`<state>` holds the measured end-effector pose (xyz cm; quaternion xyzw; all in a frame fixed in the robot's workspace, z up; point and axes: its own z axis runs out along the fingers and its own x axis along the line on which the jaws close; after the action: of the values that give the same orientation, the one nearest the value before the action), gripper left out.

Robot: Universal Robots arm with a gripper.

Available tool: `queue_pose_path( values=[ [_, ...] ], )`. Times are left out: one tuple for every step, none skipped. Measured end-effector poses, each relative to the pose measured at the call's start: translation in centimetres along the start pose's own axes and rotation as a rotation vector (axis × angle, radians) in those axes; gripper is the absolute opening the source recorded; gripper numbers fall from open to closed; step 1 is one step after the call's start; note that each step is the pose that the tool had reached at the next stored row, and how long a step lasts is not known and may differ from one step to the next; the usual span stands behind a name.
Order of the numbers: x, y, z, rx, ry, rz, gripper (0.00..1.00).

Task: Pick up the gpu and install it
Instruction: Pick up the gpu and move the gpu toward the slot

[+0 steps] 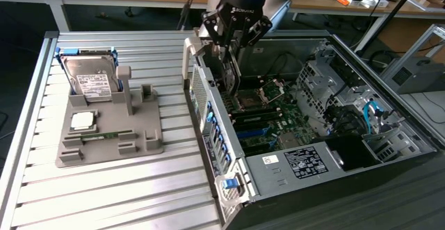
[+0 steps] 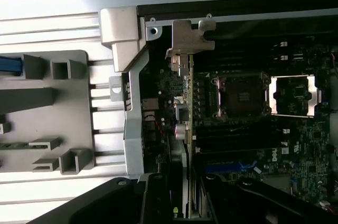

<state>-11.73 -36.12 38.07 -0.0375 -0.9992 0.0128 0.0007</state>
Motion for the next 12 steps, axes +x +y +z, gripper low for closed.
queue_pose_path(
  values=[
    [0.0, 0.01, 0.32, 0.0, 0.0003, 0.0, 0.27],
    [0.0, 0.01, 0.57, 0.0001, 0.0006, 0.0, 0.27],
    [0.0, 0.02, 0.75, 0.0, 0.0006, 0.0, 0.27],
    [-0.1, 0.02, 0.9, 0.0, 0.0006, 0.0, 0.27],
    [-0.1, 0.03, 1.02, 0.0, 0.0006, 0.0, 0.27],
    [-0.1, 0.03, 1.14, 0.0, 0.0006, 0.0, 0.27],
    [-0.1, 0.03, 1.2, 0.0, 0.0006, 0.0, 0.27],
    [-0.1, 0.04, 1.25, 0.0, 0.0007, 0.0, 0.27],
    [-0.1, 0.04, 1.31, 0.0, 0.0007, 0.0, 0.27],
    [-0.1, 0.04, 1.35, 0.0, 0.0007, 0.0, 0.27],
    [-0.1, 0.04, 1.4, 0.0, 0.0007, 0.0, 0.27],
    [-0.1, 0.04, 1.44, 0.0, 0.0007, 0.0, 0.27]
  ],
)
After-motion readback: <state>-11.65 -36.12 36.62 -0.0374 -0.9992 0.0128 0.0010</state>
